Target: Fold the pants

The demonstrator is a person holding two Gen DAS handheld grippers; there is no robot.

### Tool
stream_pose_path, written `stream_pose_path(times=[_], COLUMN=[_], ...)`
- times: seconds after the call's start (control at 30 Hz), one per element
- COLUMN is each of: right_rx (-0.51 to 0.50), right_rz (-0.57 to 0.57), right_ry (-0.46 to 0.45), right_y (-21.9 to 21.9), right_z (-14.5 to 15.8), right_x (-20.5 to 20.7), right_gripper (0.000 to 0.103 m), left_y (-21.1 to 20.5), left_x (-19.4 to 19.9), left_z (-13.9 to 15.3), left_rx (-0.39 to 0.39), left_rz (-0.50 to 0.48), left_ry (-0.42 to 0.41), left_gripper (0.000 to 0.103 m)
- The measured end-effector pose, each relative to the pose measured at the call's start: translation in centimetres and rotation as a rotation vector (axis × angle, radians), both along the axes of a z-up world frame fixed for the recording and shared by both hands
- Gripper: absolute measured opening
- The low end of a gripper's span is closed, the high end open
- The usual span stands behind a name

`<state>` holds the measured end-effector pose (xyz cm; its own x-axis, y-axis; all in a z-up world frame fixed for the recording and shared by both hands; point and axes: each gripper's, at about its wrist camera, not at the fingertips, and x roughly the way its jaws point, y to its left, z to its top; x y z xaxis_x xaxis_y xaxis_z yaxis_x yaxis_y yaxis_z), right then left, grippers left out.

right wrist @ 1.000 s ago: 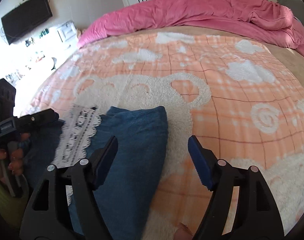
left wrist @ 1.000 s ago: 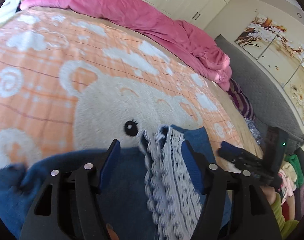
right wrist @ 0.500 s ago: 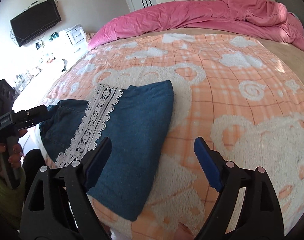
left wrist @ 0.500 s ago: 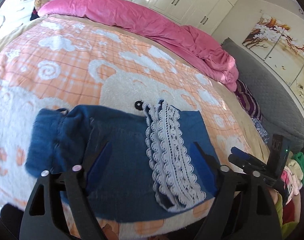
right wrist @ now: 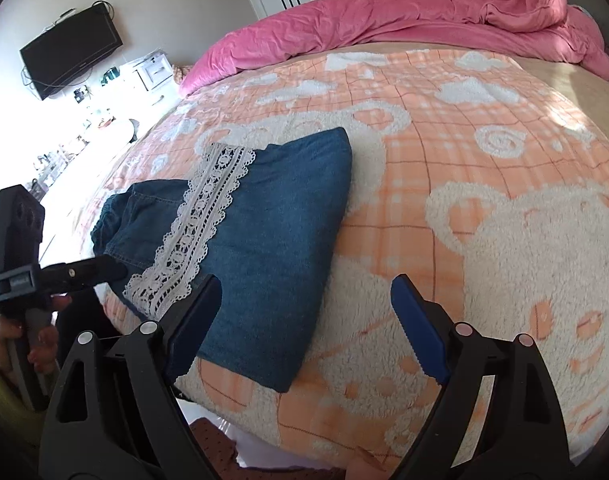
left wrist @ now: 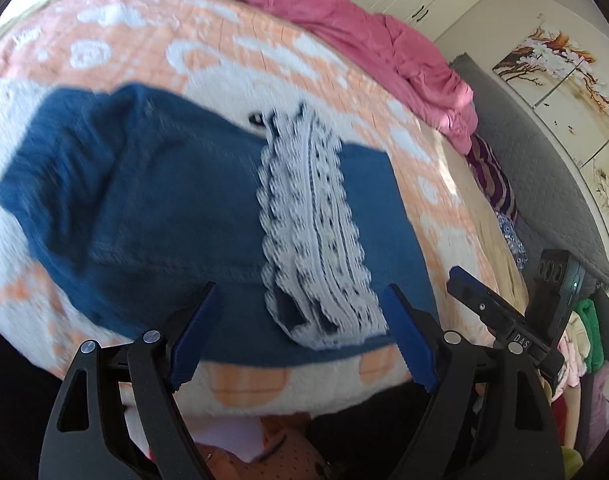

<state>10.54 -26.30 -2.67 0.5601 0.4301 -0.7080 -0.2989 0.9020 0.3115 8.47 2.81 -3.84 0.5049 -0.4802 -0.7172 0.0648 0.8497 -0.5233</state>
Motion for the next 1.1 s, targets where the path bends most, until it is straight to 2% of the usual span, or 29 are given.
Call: stream_pose_path(times=[0.13, 0.37, 0.4, 0.47, 0.53, 0.57, 0.63, 0.67, 0.77, 0.87, 0.93, 0.97, 1.1], right_rx=[0.001, -0.03, -0.04, -0.062, -0.075, -0.071, -0.056, -0.06, -0.052, -0.084, -0.168, -0.194, -0.28], right_rz=[0.013, 0.054, 0.062, 0.069, 0.07, 0.07, 0.056, 0.045, 0.071, 0.148, 0.199, 0.205, 0.232], right_ry=[0.022, 0.062, 0.073, 0.081, 0.08, 0.078, 0.065, 0.043, -0.114, -0.188, -0.175, -0.164, -0.029], right_y=[0.2, 1.4, 1.7, 2.1, 2.2, 2.2, 1.7, 1.6, 2.2, 4.1, 5.9, 6.3, 7.4], right_z=[-0.6, -1.8, -2.2, -2.6, -2.7, -2.7, -2.3, -1.9, 0.8, 1.6, 0.6, 0.2, -3.3], right_x=[-0.1, 0.2, 0.2, 0.4, 0.3, 0.3, 0.2, 0.0, -1.4, -2.5, -2.6, -2.5, -1.3], right_gripper=[0.08, 0.08, 0.08, 0.08, 0.08, 0.08, 0.08, 0.08, 0.08, 0.08, 0.078, 0.073, 0.071], left_y=[-1.2, -1.6, -1.9, -2.3, -3.0, -3.4, -4.0, -4.0, -4.1, -4.5, -4.4, -4.3, -4.0], left_x=[0.0, 0.0, 0.1, 0.2, 0.5, 0.3, -0.2, -0.5, -1.2, -1.0, -0.8, -0.9, -1.0], left_z=[-0.5, -1.6, -1.6, -1.7, -2.2, -2.2, -1.8, -1.5, -1.6, -1.6, -1.6, -1.7, -1.8], left_rx=[0.029, 0.039, 0.048, 0.065, 0.089, 0.127, 0.179, 0.194, 0.227, 0.254, 0.246, 0.24, 0.22], left_rz=[-0.021, 0.003, 0.006, 0.008, -0.004, -0.012, -0.047, -0.056, -0.059, -0.058, -0.058, -0.057, -0.058], left_ry=[0.016, 0.04, 0.038, 0.032, 0.035, 0.027, 0.003, -0.002, -0.008, -0.024, -0.023, -0.023, -0.023], left_gripper=[0.08, 0.079, 0.076, 0.05, 0.036, 0.031, 0.026, 0.026, 0.026, 0.029, 0.03, 0.031, 0.036])
